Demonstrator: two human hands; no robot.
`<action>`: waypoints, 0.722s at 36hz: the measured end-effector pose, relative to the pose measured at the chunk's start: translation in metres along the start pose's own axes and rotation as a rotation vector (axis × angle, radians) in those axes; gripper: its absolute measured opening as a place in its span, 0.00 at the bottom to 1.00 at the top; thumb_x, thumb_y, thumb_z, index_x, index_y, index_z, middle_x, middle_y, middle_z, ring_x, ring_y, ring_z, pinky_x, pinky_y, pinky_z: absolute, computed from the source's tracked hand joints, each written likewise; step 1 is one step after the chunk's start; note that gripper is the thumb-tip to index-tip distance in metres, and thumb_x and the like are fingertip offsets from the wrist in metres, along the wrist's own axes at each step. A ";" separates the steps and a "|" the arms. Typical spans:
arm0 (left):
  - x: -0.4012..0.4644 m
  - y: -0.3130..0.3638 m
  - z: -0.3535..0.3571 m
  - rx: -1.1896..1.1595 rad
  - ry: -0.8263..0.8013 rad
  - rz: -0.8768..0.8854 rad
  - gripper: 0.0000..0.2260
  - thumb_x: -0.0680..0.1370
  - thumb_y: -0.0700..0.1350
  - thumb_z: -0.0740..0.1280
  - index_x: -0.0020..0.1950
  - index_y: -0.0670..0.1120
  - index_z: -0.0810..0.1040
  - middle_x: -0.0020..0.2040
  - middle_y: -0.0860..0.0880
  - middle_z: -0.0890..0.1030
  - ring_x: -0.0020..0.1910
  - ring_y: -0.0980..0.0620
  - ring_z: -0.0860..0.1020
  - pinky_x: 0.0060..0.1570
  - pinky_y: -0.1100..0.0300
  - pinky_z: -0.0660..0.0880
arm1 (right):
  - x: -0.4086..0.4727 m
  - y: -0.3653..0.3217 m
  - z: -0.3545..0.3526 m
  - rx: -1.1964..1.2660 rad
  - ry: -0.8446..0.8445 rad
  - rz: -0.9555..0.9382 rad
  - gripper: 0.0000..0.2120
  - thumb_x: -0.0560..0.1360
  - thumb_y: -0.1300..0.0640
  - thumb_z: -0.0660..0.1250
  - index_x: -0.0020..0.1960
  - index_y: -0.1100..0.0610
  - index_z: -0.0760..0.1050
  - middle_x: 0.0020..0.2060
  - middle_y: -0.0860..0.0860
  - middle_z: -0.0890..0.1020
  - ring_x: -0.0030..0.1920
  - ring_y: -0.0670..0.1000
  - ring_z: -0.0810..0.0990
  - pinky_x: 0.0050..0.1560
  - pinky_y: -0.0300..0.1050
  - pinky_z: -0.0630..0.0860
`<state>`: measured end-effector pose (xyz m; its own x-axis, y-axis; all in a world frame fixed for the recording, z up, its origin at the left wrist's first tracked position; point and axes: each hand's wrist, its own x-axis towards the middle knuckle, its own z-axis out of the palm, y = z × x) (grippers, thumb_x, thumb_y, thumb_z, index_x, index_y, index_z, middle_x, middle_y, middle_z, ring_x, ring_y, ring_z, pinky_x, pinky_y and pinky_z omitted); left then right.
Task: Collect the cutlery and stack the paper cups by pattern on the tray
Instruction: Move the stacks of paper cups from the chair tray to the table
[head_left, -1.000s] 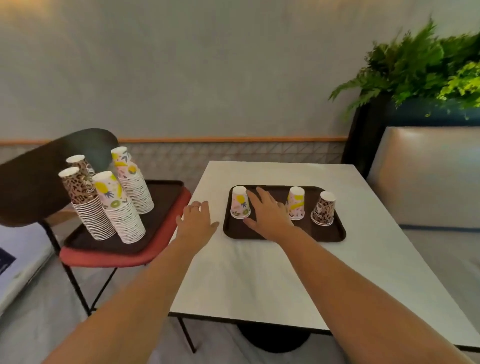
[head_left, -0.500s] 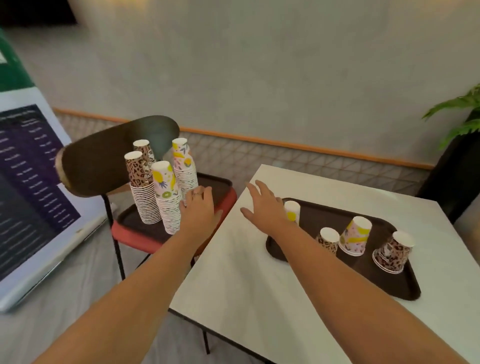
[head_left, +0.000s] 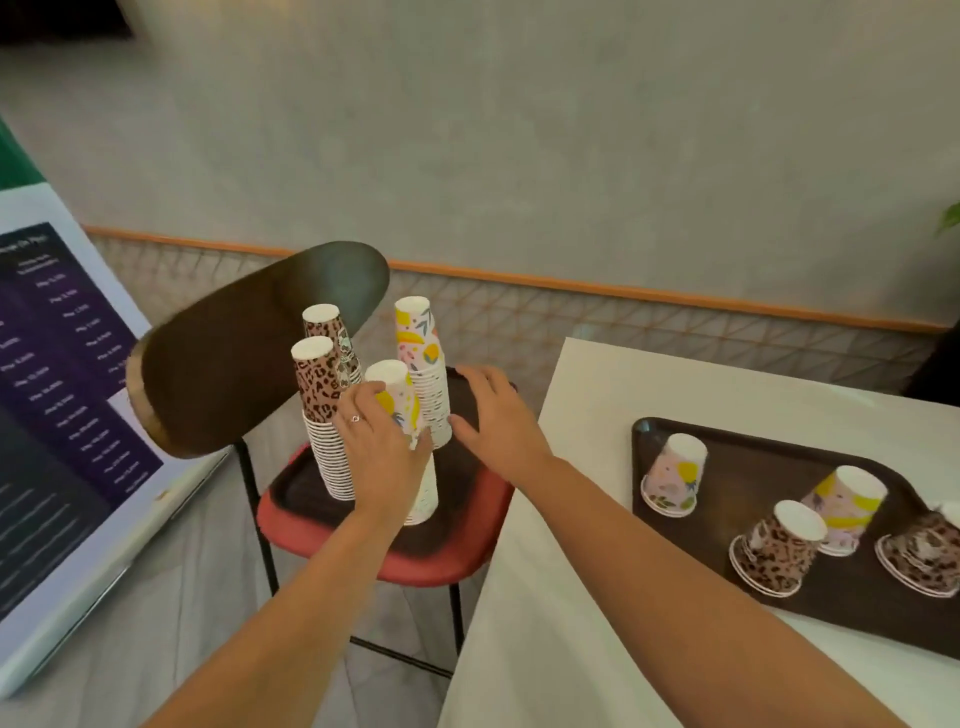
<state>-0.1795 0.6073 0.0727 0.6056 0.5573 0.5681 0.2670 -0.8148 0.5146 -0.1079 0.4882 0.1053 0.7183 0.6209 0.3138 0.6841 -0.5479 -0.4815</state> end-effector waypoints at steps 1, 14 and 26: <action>0.004 -0.008 0.003 -0.039 -0.018 -0.034 0.33 0.63 0.40 0.77 0.62 0.34 0.66 0.62 0.36 0.68 0.62 0.36 0.66 0.62 0.47 0.64 | 0.008 -0.005 0.007 0.024 0.010 0.004 0.27 0.75 0.53 0.65 0.72 0.55 0.60 0.67 0.54 0.66 0.65 0.57 0.68 0.62 0.58 0.70; 0.022 -0.086 0.051 -0.550 -0.381 -0.214 0.41 0.59 0.48 0.79 0.66 0.46 0.62 0.62 0.46 0.74 0.61 0.48 0.75 0.56 0.44 0.76 | 0.064 -0.046 0.078 0.289 0.042 0.118 0.32 0.71 0.52 0.70 0.71 0.48 0.61 0.64 0.53 0.71 0.60 0.56 0.73 0.57 0.55 0.74; 0.019 -0.099 0.073 -0.565 -0.556 -0.155 0.41 0.60 0.41 0.80 0.68 0.46 0.65 0.59 0.53 0.75 0.56 0.56 0.74 0.55 0.58 0.73 | 0.060 -0.019 0.076 0.371 0.198 0.216 0.32 0.69 0.50 0.72 0.69 0.47 0.63 0.60 0.49 0.75 0.59 0.47 0.74 0.59 0.47 0.75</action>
<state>-0.1396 0.6869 -0.0135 0.9167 0.3749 0.1379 0.0491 -0.4483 0.8925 -0.0873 0.5780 0.0707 0.8744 0.3762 0.3064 0.4502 -0.3936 -0.8015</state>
